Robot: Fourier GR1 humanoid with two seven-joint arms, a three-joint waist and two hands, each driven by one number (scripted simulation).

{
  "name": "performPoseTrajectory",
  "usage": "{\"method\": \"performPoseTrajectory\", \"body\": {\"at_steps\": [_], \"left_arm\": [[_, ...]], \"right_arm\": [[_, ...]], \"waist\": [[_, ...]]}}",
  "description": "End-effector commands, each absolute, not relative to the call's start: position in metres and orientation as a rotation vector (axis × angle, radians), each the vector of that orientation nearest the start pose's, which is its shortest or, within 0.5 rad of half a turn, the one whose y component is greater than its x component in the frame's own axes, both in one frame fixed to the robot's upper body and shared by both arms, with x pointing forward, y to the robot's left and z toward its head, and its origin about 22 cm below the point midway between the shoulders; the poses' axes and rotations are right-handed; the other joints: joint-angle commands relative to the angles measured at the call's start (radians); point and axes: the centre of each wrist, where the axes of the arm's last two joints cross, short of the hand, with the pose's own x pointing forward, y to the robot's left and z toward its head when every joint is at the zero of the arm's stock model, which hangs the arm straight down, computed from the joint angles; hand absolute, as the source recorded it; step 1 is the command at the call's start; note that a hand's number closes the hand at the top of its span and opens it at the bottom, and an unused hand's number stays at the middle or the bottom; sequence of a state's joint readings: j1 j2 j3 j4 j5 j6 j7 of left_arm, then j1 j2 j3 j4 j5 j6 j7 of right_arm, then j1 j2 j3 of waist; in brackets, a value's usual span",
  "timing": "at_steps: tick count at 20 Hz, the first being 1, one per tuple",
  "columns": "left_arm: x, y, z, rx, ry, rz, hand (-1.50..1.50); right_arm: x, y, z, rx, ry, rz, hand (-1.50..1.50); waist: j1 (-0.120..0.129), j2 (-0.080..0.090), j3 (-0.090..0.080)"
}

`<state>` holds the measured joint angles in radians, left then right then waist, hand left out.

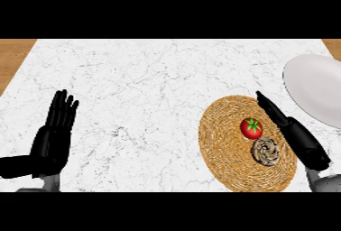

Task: Pick the tomato from the placemat and place it in the plate

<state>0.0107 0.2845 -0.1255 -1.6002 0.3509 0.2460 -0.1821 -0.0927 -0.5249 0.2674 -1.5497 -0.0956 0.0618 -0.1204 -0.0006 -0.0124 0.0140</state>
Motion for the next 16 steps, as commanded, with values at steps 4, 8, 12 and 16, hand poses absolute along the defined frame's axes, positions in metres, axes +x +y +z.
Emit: {"method": "performPoseTrajectory", "body": {"at_steps": [4,8,12,16], "left_arm": [[0.247,0.277,0.018,0.126,-1.615,-0.026,0.00],[0.247,0.276,0.009,0.113,-1.510,-0.075,0.00],[0.271,0.278,0.029,0.132,-1.485,-0.103,0.00],[0.277,0.275,0.025,0.141,-1.452,-0.121,0.00]], "right_arm": [[0.296,-0.273,0.046,0.493,-1.569,0.651,1.50],[0.316,-0.280,0.143,0.105,-1.798,1.239,1.50],[0.318,-0.339,0.026,0.562,-1.662,0.494,-1.50],[0.333,-0.361,0.029,0.671,-1.603,0.720,-1.50]], "waist": [[0.072,0.046,-0.007],[0.066,0.023,-0.010],[0.053,0.055,-0.004],[0.052,0.039,-0.008]]}}
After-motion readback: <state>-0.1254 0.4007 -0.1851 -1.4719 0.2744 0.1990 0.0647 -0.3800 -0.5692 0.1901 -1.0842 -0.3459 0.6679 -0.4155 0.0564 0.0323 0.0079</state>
